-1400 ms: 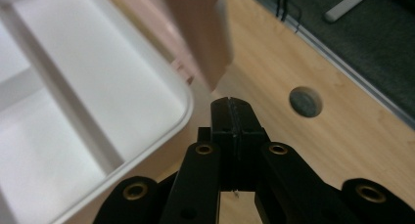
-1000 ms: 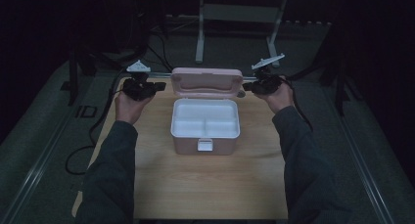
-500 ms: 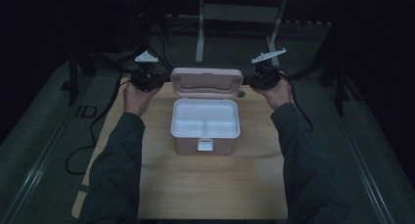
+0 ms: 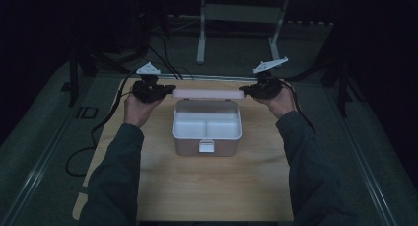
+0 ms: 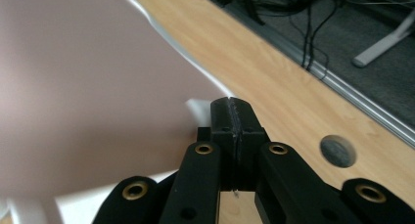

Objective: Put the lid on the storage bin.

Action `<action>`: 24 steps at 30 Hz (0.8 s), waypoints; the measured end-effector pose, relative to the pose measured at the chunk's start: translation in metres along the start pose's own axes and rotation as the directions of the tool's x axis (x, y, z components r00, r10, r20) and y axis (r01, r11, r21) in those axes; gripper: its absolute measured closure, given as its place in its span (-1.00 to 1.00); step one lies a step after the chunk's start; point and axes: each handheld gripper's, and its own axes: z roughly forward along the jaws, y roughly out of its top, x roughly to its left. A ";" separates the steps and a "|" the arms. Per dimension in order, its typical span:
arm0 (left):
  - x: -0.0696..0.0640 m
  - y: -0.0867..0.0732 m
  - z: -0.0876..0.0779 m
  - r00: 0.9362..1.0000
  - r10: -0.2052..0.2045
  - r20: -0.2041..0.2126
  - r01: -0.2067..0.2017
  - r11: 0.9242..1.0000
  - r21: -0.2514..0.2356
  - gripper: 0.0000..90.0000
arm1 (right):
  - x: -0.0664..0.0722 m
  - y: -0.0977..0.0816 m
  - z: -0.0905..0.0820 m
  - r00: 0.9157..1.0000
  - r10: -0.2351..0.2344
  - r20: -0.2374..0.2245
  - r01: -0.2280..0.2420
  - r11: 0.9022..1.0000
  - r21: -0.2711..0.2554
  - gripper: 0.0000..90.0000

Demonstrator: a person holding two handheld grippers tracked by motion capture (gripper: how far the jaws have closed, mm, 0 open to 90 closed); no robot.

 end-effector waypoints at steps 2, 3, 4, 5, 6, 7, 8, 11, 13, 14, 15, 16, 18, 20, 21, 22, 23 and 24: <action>-0.002 -0.009 0.003 1.000 -0.003 0.015 0.003 1.000 0.010 0.97 | 0.003 -0.005 0.003 1.000 -0.011 -0.008 0.011 1.000 0.014 0.99; -0.002 -0.013 0.004 1.000 -0.003 0.014 0.002 1.000 0.013 0.96 | 0.004 -0.007 0.004 1.000 -0.013 -0.007 0.013 1.000 0.020 0.98; -0.002 -0.016 0.004 1.000 -0.008 0.017 0.008 1.000 0.013 0.96 | 0.005 -0.010 0.006 1.000 -0.018 -0.007 0.018 1.000 0.025 0.98; -0.001 -0.019 0.004 1.000 -0.010 0.014 0.010 1.000 0.013 0.95 | 0.006 -0.012 0.006 1.000 -0.017 -0.010 0.017 0.999 0.027 0.97; 0.000 -0.021 0.003 1.000 -0.013 0.010 0.013 1.000 0.011 0.95 | 0.007 -0.014 0.006 1.000 -0.019 -0.013 0.020 0.999 0.029 0.97; 0.000 -0.023 0.002 1.000 -0.023 0.009 0.023 1.000 0.006 0.95 | 0.007 -0.016 0.006 1.000 -0.023 -0.010 0.023 0.999 0.032 0.96; 0.000 -0.023 0.002 1.000 -0.023 0.009 0.023 1.000 0.006 0.95 | 0.007 -0.016 0.006 1.000 -0.023 -0.010 0.023 0.999 0.032 0.96; 0.001 -0.030 -0.004 1.000 -0.021 -0.012 0.021 1.000 0.010 0.93 | 0.009 -0.025 0.002 1.000 -0.025 -0.001 0.025 0.999 0.035 0.95; 0.001 -0.034 -0.008 1.000 -0.018 -0.022 0.018 1.000 0.010 0.92 | 0.009 -0.029 -0.001 1.000 -0.023 0.004 0.023 0.999 0.035 0.94; 0.000 -0.036 -0.010 0.999 -0.018 -0.029 0.018 1.000 0.012 0.92 | 0.009 -0.031 -0.002 1.000 -0.027 0.007 0.026 0.999 0.035 0.94; 0.000 -0.039 -0.012 0.999 -0.019 -0.034 0.019 1.000 0.012 0.92 | 0.010 -0.034 -0.003 1.000 -0.024 0.008 0.023 0.999 0.036 0.94; -0.001 -0.041 -0.014 0.999 -0.017 -0.038 0.018 1.000 0.015 0.92 | 0.010 -0.036 -0.004 1.000 -0.025 0.009 0.025 0.999 0.037 0.94; -0.004 -0.046 -0.018 0.999 -0.011 -0.049 0.012 1.000 0.019 0.91 | 0.011 -0.042 -0.005 1.000 -0.027 0.016 0.026 0.999 0.044 0.94; -0.007 -0.052 -0.021 0.998 0.004 -0.057 -0.002 1.000 0.030 0.89 | 0.012 -0.049 -0.005 0.999 -0.030 0.023 0.029 0.998 0.055 0.94; -0.009 -0.055 -0.023 0.998 0.008 -0.060 -0.006 0.999 0.033 0.89 | 0.013 -0.052 -0.005 0.999 -0.032 0.025 0.031 0.998 0.063 0.94; -0.011 -0.059 -0.025 0.998 0.014 -0.061 -0.012 0.999 0.035 0.89 | 0.013 -0.056 -0.005 0.999 -0.037 0.027 0.035 0.997 0.072 0.93; -0.013 -0.063 -0.026 0.998 0.016 -0.064 -0.014 0.999 0.037 0.89 | 0.014 -0.059 -0.005 0.999 -0.038 0.027 0.036 0.996 0.082 0.93; -0.015 -0.066 -0.027 0.998 0.022 -0.067 -0.019 0.999 0.045 0.88 | 0.015 -0.063 -0.005 0.999 -0.041 0.030 0.038 0.995 0.089 0.93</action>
